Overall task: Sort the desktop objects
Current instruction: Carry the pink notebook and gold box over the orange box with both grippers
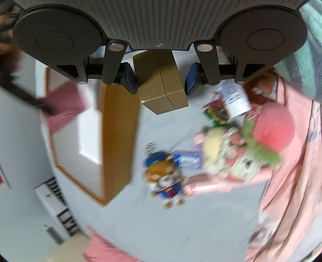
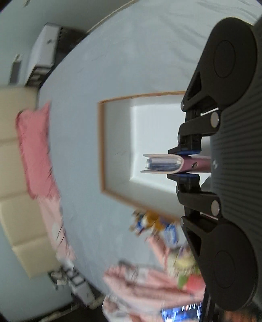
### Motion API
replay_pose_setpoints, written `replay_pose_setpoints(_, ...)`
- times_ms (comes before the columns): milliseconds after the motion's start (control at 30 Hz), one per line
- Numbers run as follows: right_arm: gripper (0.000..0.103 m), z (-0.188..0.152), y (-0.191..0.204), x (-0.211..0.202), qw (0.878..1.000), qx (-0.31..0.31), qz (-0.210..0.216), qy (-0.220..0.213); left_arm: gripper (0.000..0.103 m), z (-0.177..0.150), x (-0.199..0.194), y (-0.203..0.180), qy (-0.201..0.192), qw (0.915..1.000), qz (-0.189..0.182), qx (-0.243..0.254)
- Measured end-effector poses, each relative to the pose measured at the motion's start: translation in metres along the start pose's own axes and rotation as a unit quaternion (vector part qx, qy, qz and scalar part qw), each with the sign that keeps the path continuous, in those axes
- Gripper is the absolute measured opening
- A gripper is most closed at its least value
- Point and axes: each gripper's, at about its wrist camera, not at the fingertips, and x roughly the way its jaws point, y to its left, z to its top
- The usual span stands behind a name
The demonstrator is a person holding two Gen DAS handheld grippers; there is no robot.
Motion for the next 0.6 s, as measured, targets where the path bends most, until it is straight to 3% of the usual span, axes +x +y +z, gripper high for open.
replay_pose_setpoints(133,0.017,-0.024,0.001,0.025,0.999,0.024,0.023,0.001,0.059,0.001,-0.01,-0.024,-0.021,0.9993,-0.013,0.029)
replay_pose_setpoints(367,0.019,-0.045,0.014,0.029,1.0,0.002,0.015,-0.006,0.059,0.003,-0.015,-0.05,-0.028,0.9975,-0.025,0.059)
replay_pose_setpoints(600,0.029,-0.049,0.008,0.037,0.996,0.024,0.07,0.055,0.059,0.006,-0.009,-0.066,-0.018,0.9965,-0.039,0.073)
